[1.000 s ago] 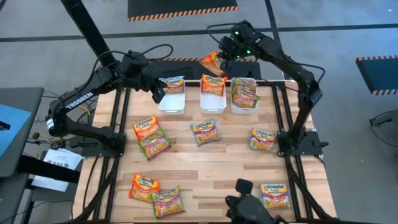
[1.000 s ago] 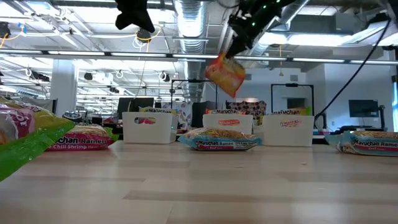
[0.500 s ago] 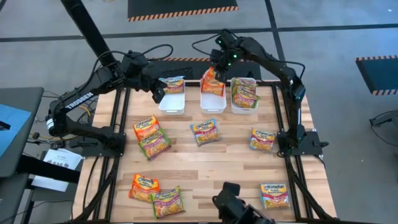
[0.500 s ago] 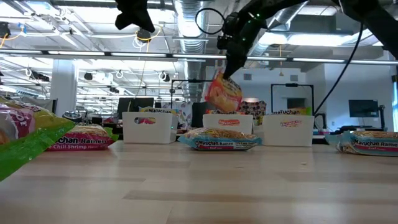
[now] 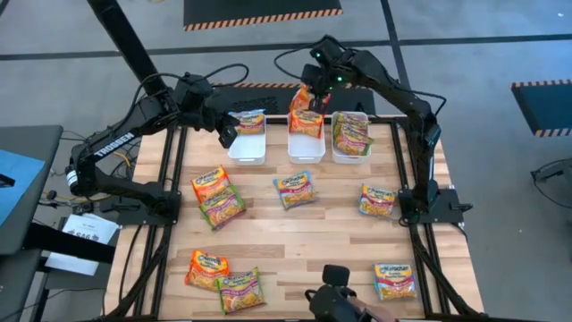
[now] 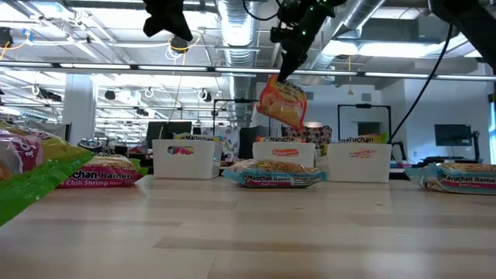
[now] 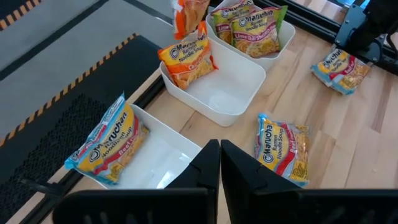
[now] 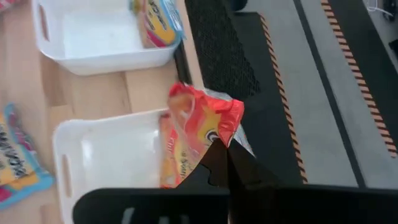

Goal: Sort Maruchan noodles
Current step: Put the orange noodle pack into the middle white bin

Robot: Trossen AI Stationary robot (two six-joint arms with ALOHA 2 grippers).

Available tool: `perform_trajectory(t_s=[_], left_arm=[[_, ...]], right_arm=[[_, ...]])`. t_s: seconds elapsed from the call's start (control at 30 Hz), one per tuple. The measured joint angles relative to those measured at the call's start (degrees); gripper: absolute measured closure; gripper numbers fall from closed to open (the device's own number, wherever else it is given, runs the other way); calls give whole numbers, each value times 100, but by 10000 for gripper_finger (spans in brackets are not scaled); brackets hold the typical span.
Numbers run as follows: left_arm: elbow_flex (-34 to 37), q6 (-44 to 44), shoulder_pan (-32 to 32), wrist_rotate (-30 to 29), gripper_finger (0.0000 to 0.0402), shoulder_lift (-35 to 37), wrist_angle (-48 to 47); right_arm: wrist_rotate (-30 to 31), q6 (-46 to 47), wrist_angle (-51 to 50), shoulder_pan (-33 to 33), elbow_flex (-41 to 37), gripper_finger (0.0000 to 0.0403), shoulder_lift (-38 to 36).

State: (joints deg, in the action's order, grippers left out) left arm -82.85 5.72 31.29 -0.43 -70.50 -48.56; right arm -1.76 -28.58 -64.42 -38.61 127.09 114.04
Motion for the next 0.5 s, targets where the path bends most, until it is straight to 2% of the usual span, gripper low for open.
perform_trajectory(t_s=[0.3, 0.5], left_arm=[[0, -2, 0, 0, 401, 0, 0], [0, -4, 0, -1, 402, 0, -1]], right_arm=[[22, 116, -399, 204, -38, 402, 66], [39, 158, -250, 211, -371, 402, 66]])
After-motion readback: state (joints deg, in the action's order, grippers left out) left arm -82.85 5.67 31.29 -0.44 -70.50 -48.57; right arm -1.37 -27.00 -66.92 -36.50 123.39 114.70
